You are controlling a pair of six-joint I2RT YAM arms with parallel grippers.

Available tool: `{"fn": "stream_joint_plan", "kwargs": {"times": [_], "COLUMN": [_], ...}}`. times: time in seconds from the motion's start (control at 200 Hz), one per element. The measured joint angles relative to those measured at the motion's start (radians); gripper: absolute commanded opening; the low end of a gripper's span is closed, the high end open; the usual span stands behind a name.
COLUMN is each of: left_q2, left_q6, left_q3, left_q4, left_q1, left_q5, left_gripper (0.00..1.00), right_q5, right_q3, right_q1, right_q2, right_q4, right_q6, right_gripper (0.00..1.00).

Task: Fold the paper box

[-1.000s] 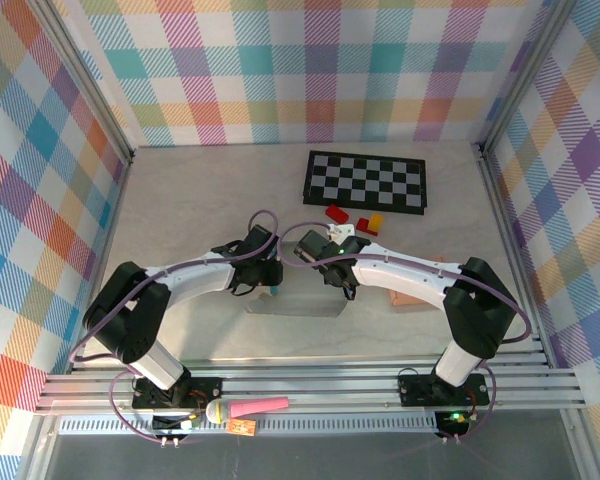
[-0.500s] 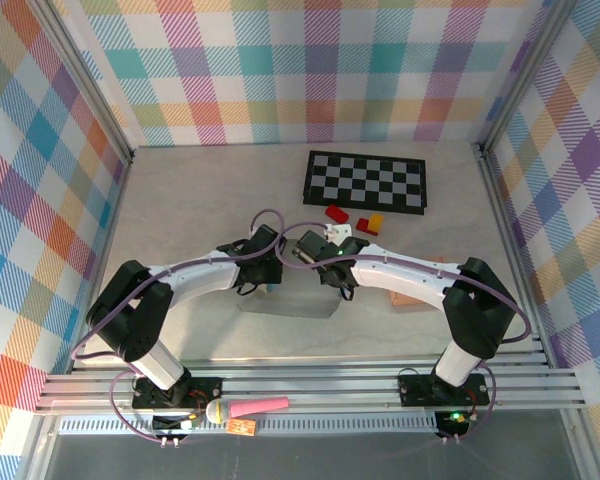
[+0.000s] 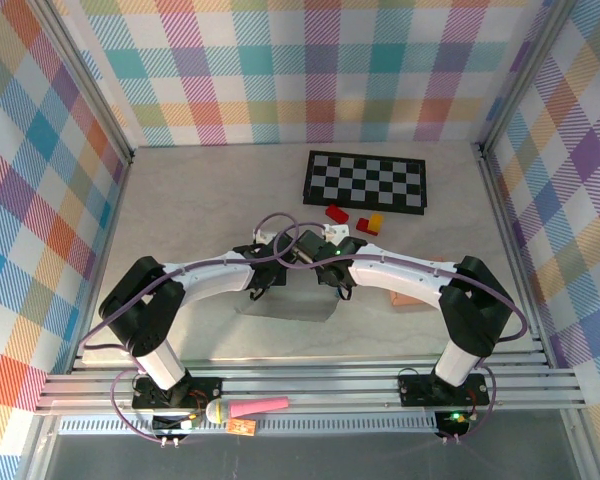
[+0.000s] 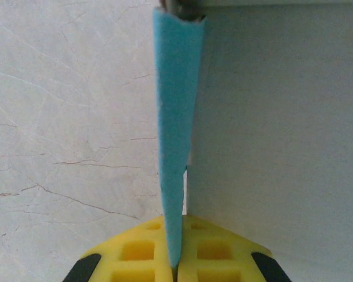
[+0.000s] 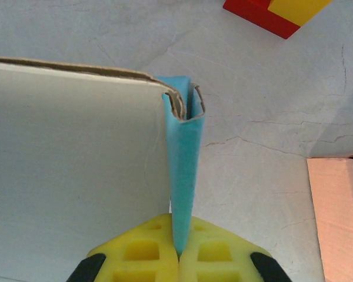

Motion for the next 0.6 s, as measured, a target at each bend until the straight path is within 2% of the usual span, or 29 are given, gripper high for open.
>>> {"fn": "stream_joint_plan", "kwargs": {"times": [0.055, 0.12, 0.255, 0.48, 0.6], "left_q2": [0.0, 0.0, -0.026, -0.103, -0.103], "left_q6": [0.007, 0.021, 0.061, 0.132, 0.16], "left_q3": [0.0, -0.004, -0.03, -0.057, -0.057], "left_q4": [0.001, 0.003, 0.017, 0.103, 0.119], "left_q1": [0.0, 0.0, 0.017, 0.1, 0.119], "left_q5": [0.0, -0.001, 0.025, 0.187, 0.236], "left_gripper": [0.19, 0.3, 0.44, 0.46, 0.43], "right_q5": [0.0, 0.0, 0.001, 0.0, 0.0], "right_q3": [0.0, 0.0, 0.0, 0.0, 0.0], "right_q1": [0.0, 0.0, -0.002, -0.003, -0.003], "right_q2": [0.0, 0.0, 0.001, 0.001, 0.001], "right_q4": [0.0, -0.005, -0.016, -0.018, -0.018], "right_q6": [0.0, 0.0, -0.001, -0.002, -0.005], "right_gripper": [0.0, 0.0, 0.0, 0.0, 0.0]}}
